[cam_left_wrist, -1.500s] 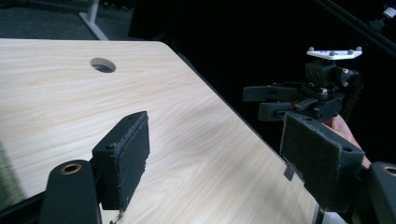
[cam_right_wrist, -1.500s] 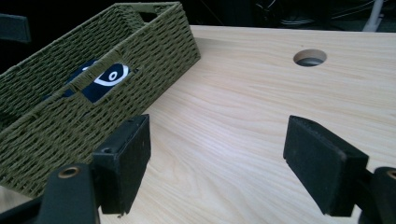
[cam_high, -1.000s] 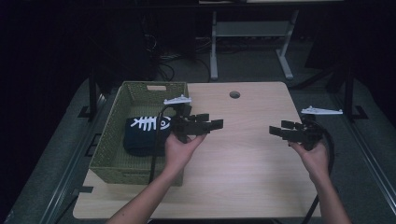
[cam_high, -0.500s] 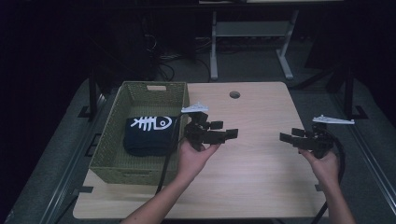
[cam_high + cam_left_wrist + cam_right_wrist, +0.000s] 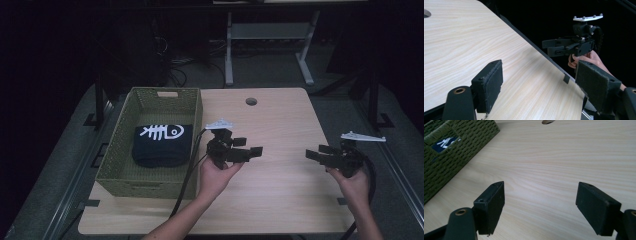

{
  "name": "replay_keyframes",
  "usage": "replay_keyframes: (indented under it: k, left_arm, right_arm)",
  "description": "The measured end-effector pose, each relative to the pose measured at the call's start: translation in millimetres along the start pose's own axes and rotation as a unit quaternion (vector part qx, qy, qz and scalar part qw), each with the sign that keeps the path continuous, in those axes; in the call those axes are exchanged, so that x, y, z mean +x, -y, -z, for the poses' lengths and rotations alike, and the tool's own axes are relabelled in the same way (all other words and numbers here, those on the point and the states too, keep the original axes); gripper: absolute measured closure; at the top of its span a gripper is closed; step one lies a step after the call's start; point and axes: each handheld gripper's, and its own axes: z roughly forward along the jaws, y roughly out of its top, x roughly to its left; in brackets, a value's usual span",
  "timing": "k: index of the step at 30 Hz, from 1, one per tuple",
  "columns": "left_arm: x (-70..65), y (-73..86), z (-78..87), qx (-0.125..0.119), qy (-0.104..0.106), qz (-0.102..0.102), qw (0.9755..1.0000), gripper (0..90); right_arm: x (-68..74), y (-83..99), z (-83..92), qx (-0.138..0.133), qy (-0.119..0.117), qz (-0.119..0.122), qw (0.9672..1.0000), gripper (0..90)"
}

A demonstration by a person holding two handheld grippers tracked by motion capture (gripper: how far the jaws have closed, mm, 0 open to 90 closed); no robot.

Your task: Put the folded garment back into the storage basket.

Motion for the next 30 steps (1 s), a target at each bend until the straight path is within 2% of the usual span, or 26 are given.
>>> replay_keyframes:
  k: [9, 17, 24, 28, 30]
  left_arm:
    - [-2.8, 13.8, -5.8, 0.0, 0.003, -0.004, 1.0, 21.9]
    - [-5.5, 28.7, -9.4, 0.006, 0.011, -0.006, 0.9999, 21.9]
    - [-7.6, 45.3, -8.7, 0.01, 0.005, -0.008, 0.9999, 21.8]
    - [-8.3, 53.7, -8.0, 0.013, 0.006, -0.006, 0.9999, 21.9]
    - [-9.0, 57.2, -7.6, 0.015, 0.004, -0.012, 0.9998, 21.9]
  right_arm:
    - [-7.6, 15.5, 7.4, 0.0, 0.007, -0.012, 0.9999, 22.7]
    - [-10.8, 28.5, 12.2, 0.0, 0.015, -0.01, 0.9998, 22.7]
    - [-10.4, 40.0, 17.9, -0.004, 0.017, -0.014, 0.9998, 22.7]
    - [-6.6, 45.1, 20.2, 0.001, 0.025, -0.005, 0.9997, 22.7]
    - [-4.9, 47.8, 21.0, 0.003, 0.027, -0.002, 0.9996, 22.7]
